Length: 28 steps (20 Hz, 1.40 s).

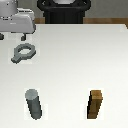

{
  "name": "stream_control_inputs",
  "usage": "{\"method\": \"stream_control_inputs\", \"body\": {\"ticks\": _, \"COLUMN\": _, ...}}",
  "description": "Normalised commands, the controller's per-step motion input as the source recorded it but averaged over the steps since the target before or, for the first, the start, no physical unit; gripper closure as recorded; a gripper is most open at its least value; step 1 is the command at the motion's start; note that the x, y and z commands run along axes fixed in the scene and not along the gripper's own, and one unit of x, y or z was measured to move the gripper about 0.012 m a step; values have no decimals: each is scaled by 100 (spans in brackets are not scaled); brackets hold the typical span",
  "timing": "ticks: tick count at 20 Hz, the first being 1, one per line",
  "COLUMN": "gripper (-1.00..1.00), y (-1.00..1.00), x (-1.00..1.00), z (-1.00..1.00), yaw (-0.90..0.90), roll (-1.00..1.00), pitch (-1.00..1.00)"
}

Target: Put the loop with the handle onto the peg.

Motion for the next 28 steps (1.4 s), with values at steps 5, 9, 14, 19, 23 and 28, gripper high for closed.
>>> {"method": "stream_control_inputs", "body": {"ticks": 5, "gripper": -100, "y": 0, "x": 0, "z": 0, "yaw": -58, "roll": 0, "pitch": 0}}
{"method": "stream_control_inputs", "body": {"ticks": 9, "gripper": -100, "y": 0, "x": 0, "z": 0, "yaw": 0, "roll": 0, "pitch": 0}}
{"method": "stream_control_inputs", "body": {"ticks": 14, "gripper": -100, "y": 20, "x": 0, "z": 0, "yaw": 0, "roll": 0, "pitch": 0}}
{"method": "stream_control_inputs", "body": {"ticks": 19, "gripper": -100, "y": 0, "x": 0, "z": 0, "yaw": 0, "roll": 0, "pitch": 0}}
{"method": "stream_control_inputs", "body": {"ticks": 23, "gripper": -100, "y": 0, "x": 0, "z": 0, "yaw": 0, "roll": 0, "pitch": 0}}
{"method": "stream_control_inputs", "body": {"ticks": 28, "gripper": -100, "y": 0, "x": 0, "z": -60, "yaw": 0, "roll": 0, "pitch": 0}}
